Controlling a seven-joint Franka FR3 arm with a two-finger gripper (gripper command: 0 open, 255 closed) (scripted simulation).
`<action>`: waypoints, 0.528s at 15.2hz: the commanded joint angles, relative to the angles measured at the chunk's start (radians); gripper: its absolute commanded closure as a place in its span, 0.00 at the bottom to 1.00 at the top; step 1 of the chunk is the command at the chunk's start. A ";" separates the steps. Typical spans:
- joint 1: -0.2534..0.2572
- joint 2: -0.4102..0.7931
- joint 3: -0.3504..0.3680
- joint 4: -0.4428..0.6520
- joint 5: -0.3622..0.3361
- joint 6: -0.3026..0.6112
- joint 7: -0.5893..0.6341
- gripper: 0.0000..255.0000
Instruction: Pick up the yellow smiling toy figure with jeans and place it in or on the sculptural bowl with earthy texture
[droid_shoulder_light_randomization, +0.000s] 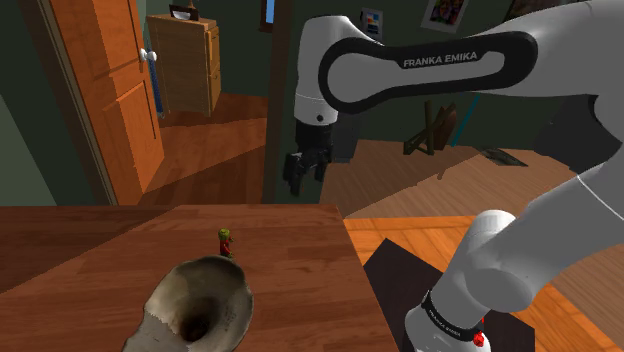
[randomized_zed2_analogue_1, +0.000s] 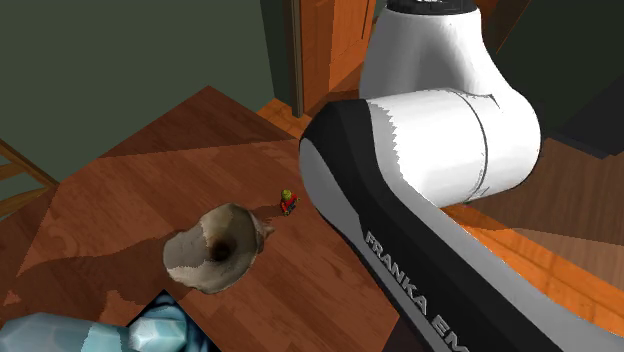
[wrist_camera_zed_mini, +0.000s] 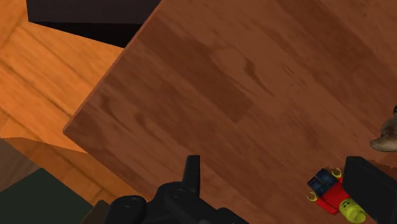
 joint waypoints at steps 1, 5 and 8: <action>0.007 0.061 0.026 0.024 0.005 0.040 0.036 0.00; 0.021 0.195 0.071 0.090 -0.003 0.111 0.106 0.00; 0.033 0.302 0.100 0.153 -0.021 0.155 0.161 0.00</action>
